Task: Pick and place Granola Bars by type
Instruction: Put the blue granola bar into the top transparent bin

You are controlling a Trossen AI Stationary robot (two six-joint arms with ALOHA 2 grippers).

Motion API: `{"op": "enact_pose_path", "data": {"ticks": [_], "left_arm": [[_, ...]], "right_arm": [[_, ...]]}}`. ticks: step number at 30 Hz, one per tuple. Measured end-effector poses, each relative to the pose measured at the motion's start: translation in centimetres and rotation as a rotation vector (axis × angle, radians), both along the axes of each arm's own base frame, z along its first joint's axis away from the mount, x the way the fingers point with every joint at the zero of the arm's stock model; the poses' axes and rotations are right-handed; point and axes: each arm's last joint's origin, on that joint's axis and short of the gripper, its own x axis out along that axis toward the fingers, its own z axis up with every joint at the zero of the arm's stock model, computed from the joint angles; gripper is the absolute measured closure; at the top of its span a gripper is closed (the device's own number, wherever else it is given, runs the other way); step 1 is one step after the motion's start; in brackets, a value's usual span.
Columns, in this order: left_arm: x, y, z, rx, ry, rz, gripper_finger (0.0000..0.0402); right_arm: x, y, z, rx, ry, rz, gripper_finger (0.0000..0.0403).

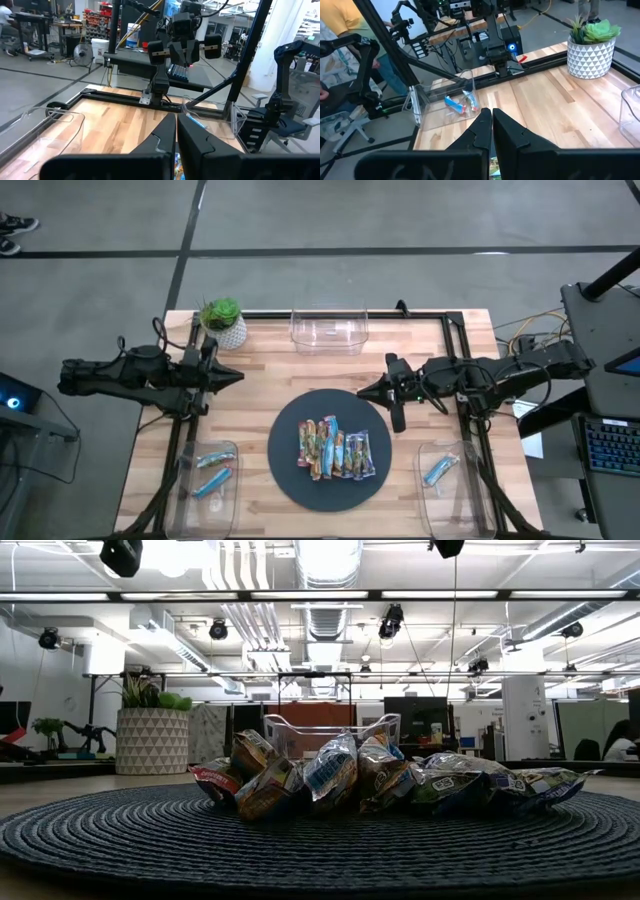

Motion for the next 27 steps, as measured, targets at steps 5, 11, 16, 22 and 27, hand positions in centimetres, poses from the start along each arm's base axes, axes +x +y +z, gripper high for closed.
{"op": "enact_pose_path", "data": {"ticks": [5,11,16,22,27], "left_arm": [[0.04,0.00,-0.02,-0.015,0.002,0.001,0.0402],[0.05,-0.01,-0.04,-0.016,0.003,0.001,0.0402],[0.05,-0.01,-0.04,-0.024,0.002,0.001,0.0402],[0.05,-0.01,-0.04,-0.024,0.003,0.001,0.0402],[0.06,-0.01,-0.17,-0.023,0.013,0.000,0.0402]], "right_arm": [[-0.01,-0.01,0.00,0.001,0.000,0.000,0.0394],[-0.02,0.00,0.01,0.001,0.000,0.002,0.0394],[-0.02,0.00,0.01,0.001,0.000,0.002,0.0394],[-0.02,0.00,0.01,0.001,0.000,0.001,0.0394],[-0.02,0.00,0.02,0.002,-0.001,0.001,0.0394]]}}
